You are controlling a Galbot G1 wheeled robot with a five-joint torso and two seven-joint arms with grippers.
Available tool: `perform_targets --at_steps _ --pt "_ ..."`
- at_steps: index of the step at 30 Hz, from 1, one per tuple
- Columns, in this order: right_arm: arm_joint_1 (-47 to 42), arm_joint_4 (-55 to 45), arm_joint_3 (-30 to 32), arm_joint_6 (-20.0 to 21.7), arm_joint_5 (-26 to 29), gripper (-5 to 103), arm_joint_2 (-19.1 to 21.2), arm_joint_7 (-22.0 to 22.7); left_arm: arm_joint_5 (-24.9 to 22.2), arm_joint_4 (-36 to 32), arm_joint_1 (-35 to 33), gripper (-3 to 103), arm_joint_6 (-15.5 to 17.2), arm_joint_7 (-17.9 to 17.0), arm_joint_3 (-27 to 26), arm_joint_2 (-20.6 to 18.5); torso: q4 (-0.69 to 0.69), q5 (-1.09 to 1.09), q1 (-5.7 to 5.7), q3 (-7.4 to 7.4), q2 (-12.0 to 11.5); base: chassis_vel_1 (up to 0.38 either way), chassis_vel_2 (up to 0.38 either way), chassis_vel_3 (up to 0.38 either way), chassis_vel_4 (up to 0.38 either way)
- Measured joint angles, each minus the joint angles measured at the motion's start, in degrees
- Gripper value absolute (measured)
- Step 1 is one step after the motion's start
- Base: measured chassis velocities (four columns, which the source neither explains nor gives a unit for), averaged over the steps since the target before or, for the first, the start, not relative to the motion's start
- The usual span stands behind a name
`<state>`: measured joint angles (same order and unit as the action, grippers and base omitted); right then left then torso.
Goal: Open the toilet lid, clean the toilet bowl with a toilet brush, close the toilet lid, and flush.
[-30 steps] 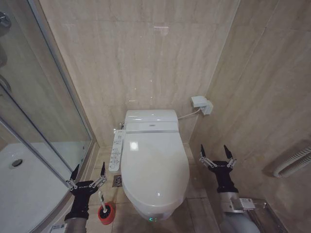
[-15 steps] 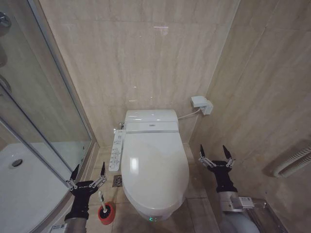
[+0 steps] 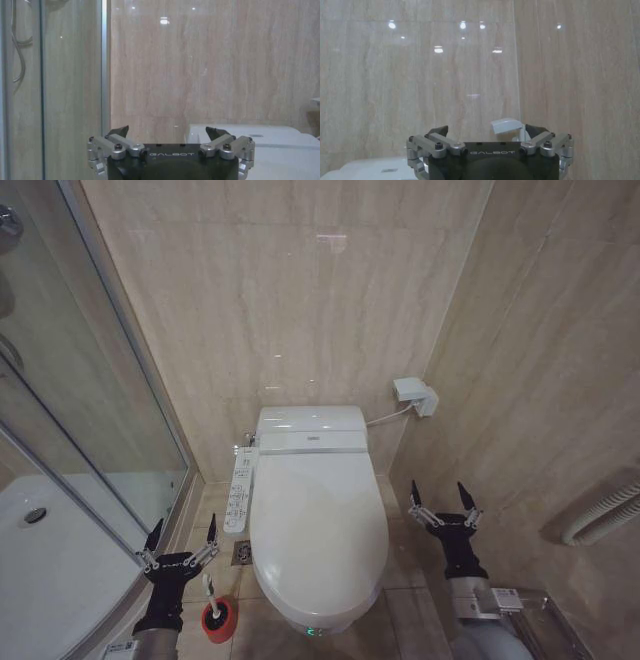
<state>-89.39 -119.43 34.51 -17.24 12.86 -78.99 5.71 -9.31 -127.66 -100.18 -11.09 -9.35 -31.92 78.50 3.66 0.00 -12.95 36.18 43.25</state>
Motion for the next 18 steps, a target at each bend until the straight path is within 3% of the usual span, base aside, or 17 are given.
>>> perform_targets --at_steps 18 --pt "-0.3 -1.1 -0.1 1.0 -0.7 100 -0.1 0.6 0.0 0.0 0.0 100 0.0 0.0 0.0 0.0 0.00 0.00 -0.01 0.00 0.0 0.000 0.000 0.000 0.000"
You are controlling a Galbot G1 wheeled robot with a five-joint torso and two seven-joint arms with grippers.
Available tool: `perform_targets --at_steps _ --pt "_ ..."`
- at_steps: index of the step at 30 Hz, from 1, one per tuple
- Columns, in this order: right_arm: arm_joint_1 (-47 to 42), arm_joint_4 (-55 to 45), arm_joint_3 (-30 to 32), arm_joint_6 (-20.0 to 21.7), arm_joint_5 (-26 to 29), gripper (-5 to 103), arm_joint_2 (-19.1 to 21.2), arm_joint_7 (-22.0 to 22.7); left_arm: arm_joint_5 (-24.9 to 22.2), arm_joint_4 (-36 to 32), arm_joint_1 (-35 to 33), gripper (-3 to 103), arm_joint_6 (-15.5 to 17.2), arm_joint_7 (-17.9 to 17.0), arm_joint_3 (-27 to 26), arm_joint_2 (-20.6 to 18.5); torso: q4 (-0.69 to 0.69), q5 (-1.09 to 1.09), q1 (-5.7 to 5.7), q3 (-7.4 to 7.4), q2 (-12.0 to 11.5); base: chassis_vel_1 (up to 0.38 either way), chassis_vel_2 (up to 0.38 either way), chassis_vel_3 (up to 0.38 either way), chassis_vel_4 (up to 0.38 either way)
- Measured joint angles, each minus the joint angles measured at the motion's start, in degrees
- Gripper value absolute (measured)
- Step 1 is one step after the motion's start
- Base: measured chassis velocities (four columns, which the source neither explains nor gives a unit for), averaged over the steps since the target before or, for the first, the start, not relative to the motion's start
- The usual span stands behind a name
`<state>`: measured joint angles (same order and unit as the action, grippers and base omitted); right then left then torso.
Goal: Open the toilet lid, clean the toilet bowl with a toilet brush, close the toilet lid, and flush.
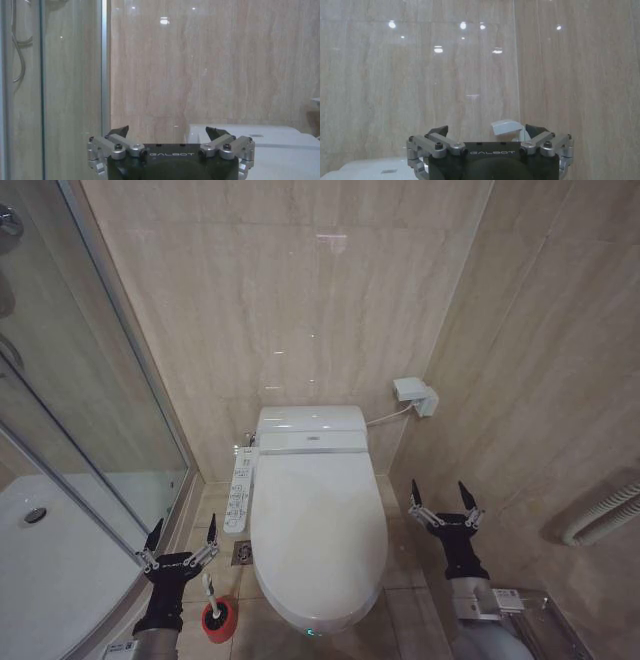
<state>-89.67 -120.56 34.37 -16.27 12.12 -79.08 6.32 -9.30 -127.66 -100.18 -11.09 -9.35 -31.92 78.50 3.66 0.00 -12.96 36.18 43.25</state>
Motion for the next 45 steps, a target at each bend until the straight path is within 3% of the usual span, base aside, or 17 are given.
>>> perform_targets --at_steps 33,36,39,40,42,45 --pt "0.0 -0.3 -0.1 0.7 -0.1 100 0.0 0.4 0.0 0.0 0.2 100 0.4 0.0 0.1 0.0 0.00 0.00 0.00 0.00 0.0 0.000 0.000 0.000 0.000" --pt "0.0 -0.3 -0.1 0.7 -0.1 100 0.0 0.4 -0.2 0.1 2.0 100 3.3 0.0 0.7 -0.2 -0.01 0.00 0.01 0.00 0.0 0.000 0.000 0.000 0.000" --pt "0.0 -0.3 -0.1 0.7 -0.1 100 0.0 0.4 -0.6 0.3 6.0 100 9.9 0.0 2.1 -0.8 0.01 0.00 0.01 0.00 0.0 0.000 0.000 0.000 0.000" --pt "0.0 -0.3 -0.1 0.7 -0.1 100 0.0 0.4 -0.6 0.3 6.0 100 9.9 0.0 2.1 -0.8 0.01 0.00 0.01 0.00 0.0 0.000 0.000 0.000 0.000" --pt "0.0 -0.3 -0.1 0.7 -0.1 100 0.0 0.4 -1.0 0.4 8.9 100 14.8 0.1 3.1 -1.2 0.00 0.00 0.01 0.00 0.0 0.000 0.000 0.000 0.000" --pt "0.0 -0.3 -0.1 0.6 -0.1 100 0.0 0.4 -0.8 1.5 11.9 100 16.9 0.2 4.1 -1.7 0.03 0.00 0.01 0.00 0.0 0.000 0.000 0.000 0.000"
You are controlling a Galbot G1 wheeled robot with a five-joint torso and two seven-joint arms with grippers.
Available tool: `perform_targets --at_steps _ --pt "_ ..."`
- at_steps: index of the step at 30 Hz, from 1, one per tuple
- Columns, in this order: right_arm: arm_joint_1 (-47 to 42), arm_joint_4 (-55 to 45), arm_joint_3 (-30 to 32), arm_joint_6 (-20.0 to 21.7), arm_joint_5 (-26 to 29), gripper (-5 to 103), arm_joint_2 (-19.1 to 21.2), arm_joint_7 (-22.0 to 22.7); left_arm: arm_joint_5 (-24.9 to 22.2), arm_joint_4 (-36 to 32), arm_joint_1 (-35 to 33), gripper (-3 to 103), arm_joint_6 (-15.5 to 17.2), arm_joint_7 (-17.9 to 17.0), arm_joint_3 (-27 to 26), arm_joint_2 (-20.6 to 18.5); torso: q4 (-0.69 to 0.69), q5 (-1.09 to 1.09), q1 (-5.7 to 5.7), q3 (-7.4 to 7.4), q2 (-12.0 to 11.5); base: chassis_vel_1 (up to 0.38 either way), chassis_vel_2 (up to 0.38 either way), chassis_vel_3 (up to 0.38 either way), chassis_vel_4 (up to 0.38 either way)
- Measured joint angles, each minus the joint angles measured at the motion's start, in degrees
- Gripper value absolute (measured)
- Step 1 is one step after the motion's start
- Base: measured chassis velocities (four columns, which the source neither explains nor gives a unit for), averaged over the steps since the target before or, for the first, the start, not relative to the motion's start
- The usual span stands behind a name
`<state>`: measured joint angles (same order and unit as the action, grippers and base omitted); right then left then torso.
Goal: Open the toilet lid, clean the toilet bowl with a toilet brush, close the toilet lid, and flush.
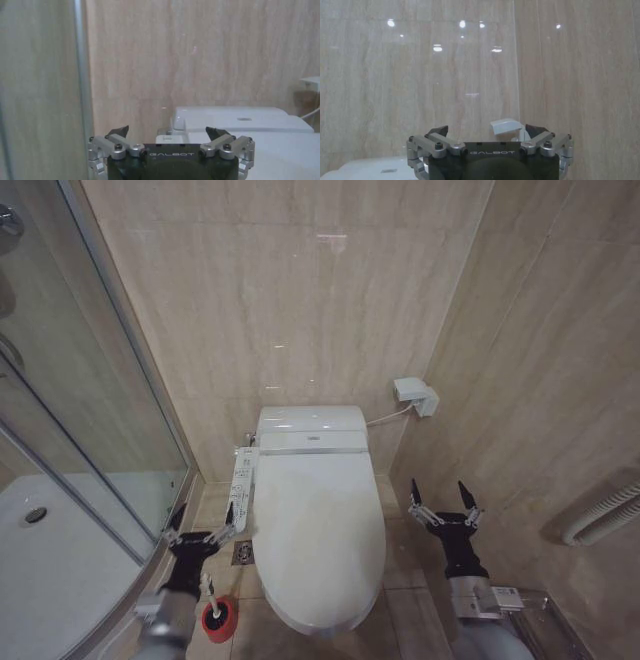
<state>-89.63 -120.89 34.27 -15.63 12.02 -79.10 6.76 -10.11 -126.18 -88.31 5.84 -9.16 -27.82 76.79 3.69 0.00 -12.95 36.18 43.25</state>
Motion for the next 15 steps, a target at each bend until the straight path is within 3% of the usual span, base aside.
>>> perform_targets --at_steps 8,11,12,15 --pt "0.0 0.0 0.0 0.0 0.0 100 0.0 0.0 1.4 -4.8 0.3 100 -1.0 -2.0 -1.0 -0.7 -0.04 -0.01 0.00 0.00 0.0 0.000 0.000 0.000 0.000" --pt "0.0 0.0 0.0 0.0 0.0 100 0.0 0.0 3.3 -5.3 -0.9 100 -5.4 -2.1 -2.0 -0.8 -0.05 -0.01 0.00 0.00 0.0 0.000 0.000 0.000 0.000" --pt "0.0 0.0 0.0 0.0 0.0 100 0.0 0.0 3.3 -5.3 -0.9 100 -5.4 -2.1 -2.0 -0.8 -0.05 -0.01 0.00 0.00 0.0 0.000 0.000 0.000 0.000" --pt "0.0 0.0 0.0 0.0 0.0 100 0.0 0.0 3.8 0.5 -0.9 100 -12.1 -1.4 -4.1 -0.9 -0.03 0.01 0.00 0.00 0.0 0.000 0.000 0.000 0.000"
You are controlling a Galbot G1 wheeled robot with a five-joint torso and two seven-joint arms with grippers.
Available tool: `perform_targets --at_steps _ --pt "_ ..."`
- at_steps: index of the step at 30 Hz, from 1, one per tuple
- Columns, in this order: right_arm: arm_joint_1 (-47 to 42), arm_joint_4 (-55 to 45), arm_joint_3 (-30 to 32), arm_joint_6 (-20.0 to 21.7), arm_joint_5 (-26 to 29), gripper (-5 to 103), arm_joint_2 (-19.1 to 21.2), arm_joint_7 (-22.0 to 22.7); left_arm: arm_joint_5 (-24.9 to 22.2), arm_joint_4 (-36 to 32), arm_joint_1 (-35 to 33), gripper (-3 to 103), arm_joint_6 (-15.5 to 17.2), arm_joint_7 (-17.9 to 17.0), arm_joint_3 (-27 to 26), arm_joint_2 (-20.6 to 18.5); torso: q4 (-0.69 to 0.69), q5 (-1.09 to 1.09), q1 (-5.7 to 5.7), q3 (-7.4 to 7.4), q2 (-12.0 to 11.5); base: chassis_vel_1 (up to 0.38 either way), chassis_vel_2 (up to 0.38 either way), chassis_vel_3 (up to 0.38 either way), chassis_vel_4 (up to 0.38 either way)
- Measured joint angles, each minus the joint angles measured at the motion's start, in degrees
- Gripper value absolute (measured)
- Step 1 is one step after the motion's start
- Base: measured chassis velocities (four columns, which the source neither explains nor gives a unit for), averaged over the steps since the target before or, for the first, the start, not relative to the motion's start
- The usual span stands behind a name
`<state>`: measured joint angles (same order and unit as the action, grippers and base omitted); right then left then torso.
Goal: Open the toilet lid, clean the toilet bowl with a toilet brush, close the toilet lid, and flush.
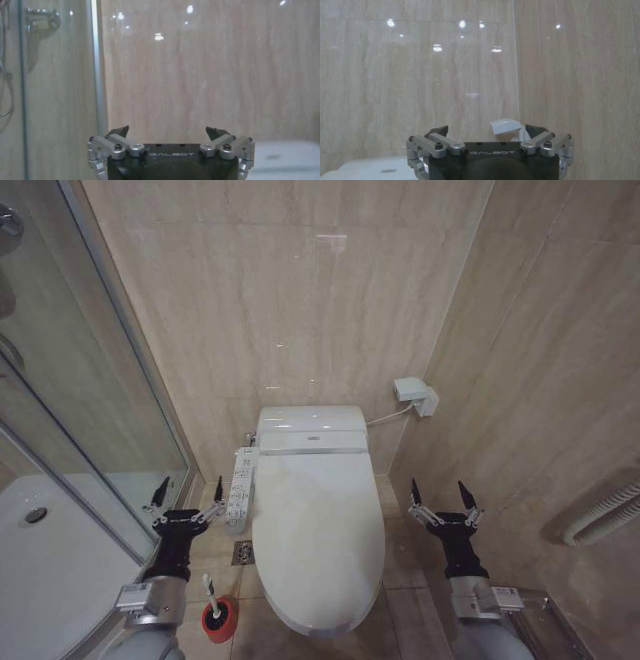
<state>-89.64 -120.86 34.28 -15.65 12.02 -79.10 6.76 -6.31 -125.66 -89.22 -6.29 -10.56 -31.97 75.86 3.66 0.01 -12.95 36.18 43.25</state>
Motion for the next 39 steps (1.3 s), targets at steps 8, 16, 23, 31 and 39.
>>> perform_targets --at_steps 8,16,23,31,39 --pt "0.0 0.0 0.0 0.0 0.0 100 0.0 0.0 -3.5 5.1 -1.1 100 -4.7 2.3 -3.2 -0.7 -0.01 0.00 0.00 0.00 0.0 0.000 0.000 0.000 0.000" --pt "0.0 0.0 0.0 0.0 0.0 100 0.0 0.0 -3.5 3.2 -0.7 100 -2.8 1.5 -1.4 0.0 0.00 -0.01 0.00 0.00 0.0 0.000 0.000 0.000 0.000" --pt "0.0 0.0 0.0 0.0 0.0 100 0.0 0.0 -2.5 3.1 -0.8 100 -2.5 1.5 -0.5 0.7 0.00 -0.01 0.01 -0.01 0.0 -0.033 0.034 0.032 -0.037" --pt "0.0 0.0 0.0 0.0 0.0 100 0.0 0.0 -2.0 3.3 -0.5 100 -2.3 1.6 -0.1 1.0 -0.01 0.00 -0.01 0.00 0.0 -0.168 0.173 0.180 -0.178" --pt "0.0 0.0 0.0 0.0 0.0 100 0.0 0.0 -1.8 3.4 -0.2 100 -2.1 1.7 0.0 1.2 -0.02 -0.02 -0.06 0.02 0.0 -0.158 0.171 0.161 -0.142"
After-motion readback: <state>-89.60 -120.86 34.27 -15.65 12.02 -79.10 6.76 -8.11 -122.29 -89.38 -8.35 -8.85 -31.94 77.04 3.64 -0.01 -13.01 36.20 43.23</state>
